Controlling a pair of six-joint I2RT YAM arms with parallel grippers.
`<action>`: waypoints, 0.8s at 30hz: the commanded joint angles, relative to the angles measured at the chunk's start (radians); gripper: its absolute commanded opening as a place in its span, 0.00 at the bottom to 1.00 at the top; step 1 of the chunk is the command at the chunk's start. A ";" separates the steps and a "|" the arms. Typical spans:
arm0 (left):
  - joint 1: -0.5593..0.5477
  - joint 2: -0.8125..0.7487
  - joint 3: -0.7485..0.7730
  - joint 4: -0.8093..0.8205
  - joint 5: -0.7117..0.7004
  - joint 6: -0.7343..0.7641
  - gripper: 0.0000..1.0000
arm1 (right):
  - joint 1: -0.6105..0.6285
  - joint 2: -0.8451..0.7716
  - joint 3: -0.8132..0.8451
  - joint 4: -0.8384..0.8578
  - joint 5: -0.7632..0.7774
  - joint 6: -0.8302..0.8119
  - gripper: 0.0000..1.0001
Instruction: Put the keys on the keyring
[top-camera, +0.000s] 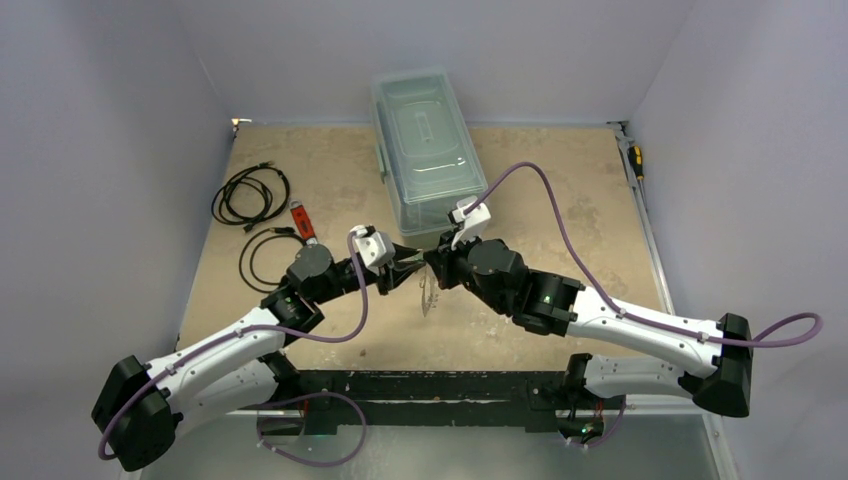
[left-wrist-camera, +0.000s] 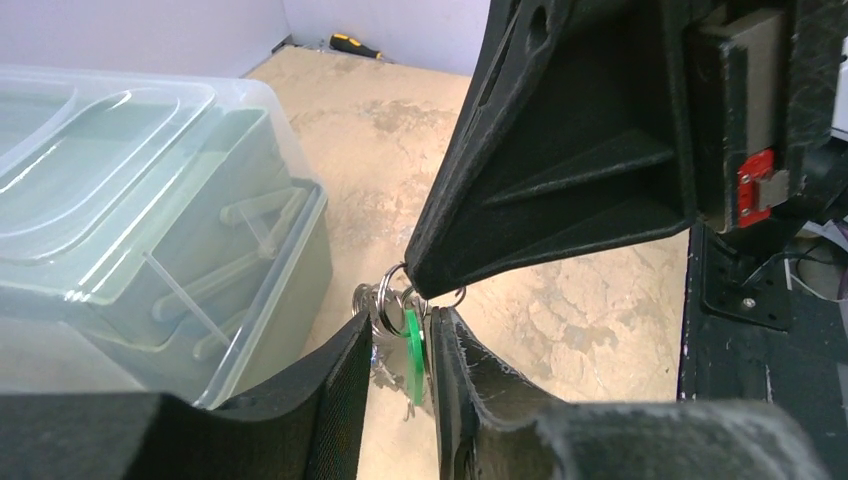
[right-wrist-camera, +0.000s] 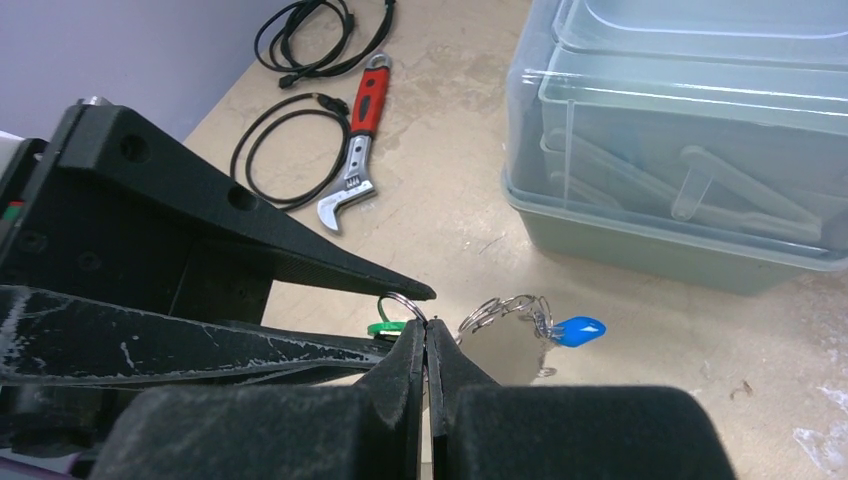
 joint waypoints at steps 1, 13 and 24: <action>-0.006 -0.012 0.038 -0.040 -0.016 0.053 0.30 | 0.009 -0.032 0.037 0.065 0.018 0.002 0.00; -0.006 0.016 0.030 -0.006 0.019 0.043 0.17 | 0.012 -0.040 0.037 0.068 0.021 0.004 0.00; -0.005 -0.002 0.063 -0.090 0.040 0.088 0.00 | 0.012 -0.048 0.025 0.065 0.027 0.006 0.00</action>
